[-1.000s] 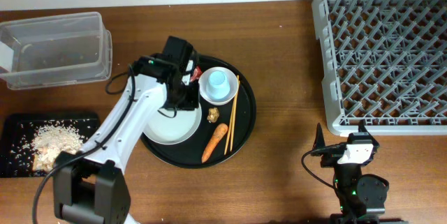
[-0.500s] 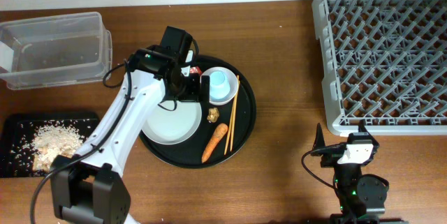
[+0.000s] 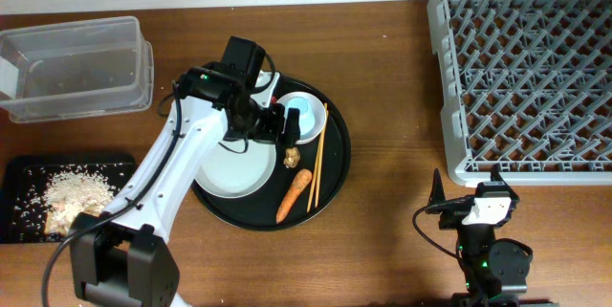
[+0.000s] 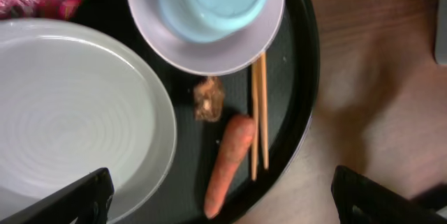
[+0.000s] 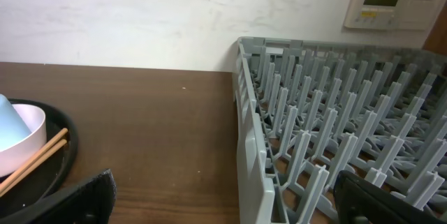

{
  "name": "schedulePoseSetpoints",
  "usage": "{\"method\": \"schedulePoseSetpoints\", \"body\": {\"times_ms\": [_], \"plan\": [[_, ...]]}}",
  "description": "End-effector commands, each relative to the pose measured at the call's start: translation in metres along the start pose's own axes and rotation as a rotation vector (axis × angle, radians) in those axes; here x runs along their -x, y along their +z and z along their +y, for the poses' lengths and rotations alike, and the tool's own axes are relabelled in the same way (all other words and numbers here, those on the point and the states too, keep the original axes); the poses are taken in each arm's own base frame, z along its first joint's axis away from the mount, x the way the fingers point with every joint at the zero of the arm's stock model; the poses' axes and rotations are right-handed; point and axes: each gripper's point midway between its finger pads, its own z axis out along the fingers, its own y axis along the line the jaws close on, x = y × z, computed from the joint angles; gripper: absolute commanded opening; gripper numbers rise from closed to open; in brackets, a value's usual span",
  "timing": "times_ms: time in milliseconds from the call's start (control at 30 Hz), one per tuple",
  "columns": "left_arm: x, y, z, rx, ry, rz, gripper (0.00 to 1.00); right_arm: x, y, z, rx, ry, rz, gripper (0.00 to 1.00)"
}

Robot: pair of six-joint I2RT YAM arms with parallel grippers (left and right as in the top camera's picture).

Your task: Sort waste into correct bins and load items into the dishwasher rack

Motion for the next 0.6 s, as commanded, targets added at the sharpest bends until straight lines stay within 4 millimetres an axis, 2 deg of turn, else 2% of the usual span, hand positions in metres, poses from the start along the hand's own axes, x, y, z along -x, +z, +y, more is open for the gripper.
{"method": "schedulePoseSetpoints", "body": {"times_ms": [0, 100, 133, 300, 433, 567], "plan": [[0.013, -0.012, 0.057, 0.287, -0.148, -0.081, 0.99, -0.003, 0.000, 0.000, -0.005, 0.008, 0.005, 0.98], [0.016, -0.033, 0.114, 0.504, -0.330, -0.157, 0.99, -0.003, 0.000, 0.000, -0.004, 0.008, 0.005, 0.98], [0.016, -0.037, 0.124, 0.520, -0.356, -0.162, 0.99, -0.003, 0.000, 0.000, -0.004, 0.008, 0.005, 0.98], [0.008, -0.051, 0.167, 0.549, -0.470, -0.156, 0.99, -0.003, 0.000, 0.000, -0.004, 0.008, 0.005, 0.98], [-0.004, -0.066, 0.208, 0.578, -0.586, -0.159, 0.99, -0.003, 0.000, 0.000, -0.004, 0.008, 0.005, 0.98], [-0.014, -0.075, 0.233, 0.596, -0.657, -0.161, 0.99, -0.003, 0.000, 0.000, -0.004, 0.008, 0.005, 0.98]]}}
